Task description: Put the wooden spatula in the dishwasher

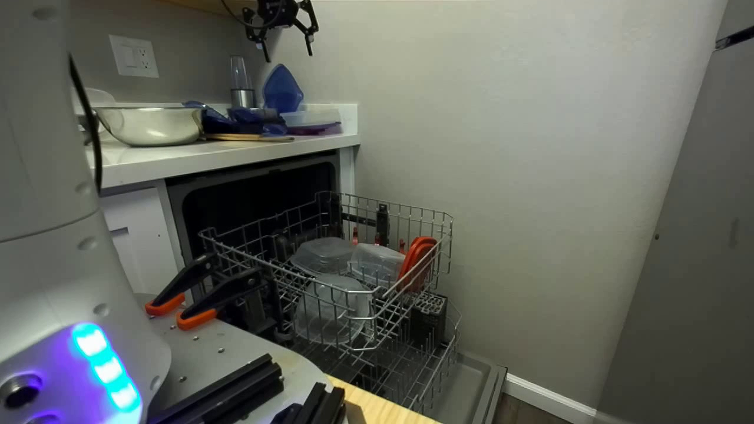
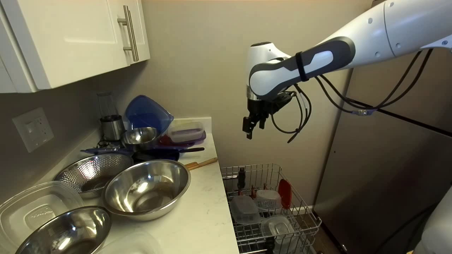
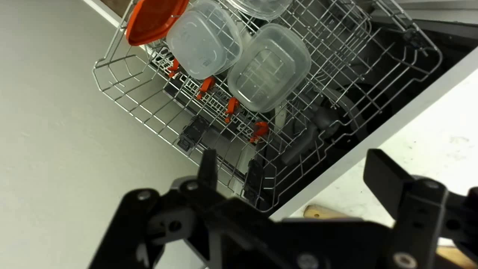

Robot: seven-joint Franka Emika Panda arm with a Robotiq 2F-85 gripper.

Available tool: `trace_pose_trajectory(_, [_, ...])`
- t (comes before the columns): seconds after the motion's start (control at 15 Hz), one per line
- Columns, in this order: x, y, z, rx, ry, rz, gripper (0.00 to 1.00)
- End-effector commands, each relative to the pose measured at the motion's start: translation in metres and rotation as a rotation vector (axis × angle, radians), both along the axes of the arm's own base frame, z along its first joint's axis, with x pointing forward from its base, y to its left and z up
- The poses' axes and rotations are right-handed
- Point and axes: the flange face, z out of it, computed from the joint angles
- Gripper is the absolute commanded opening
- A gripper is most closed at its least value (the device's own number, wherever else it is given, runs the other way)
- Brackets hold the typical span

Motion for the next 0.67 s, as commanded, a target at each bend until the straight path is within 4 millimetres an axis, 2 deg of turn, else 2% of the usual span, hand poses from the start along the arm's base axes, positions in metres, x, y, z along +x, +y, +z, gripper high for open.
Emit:
trace_pose_trajectory(0.0, [0.011,0.011,-0.01,-0.112,0.025,0.158,1.0])
trace_pose_trajectory(0.13, [0.013,0.016,-0.017,-0.157,0.02,0.245,1.0])
trace_pose_trajectory(0.2, [0.011,0.013,-0.017,-0.106,0.014,0.159,1.0])
trace_pose_trajectory(0.6, [0.013,0.014,-0.02,-0.11,0.018,0.165,1.0])
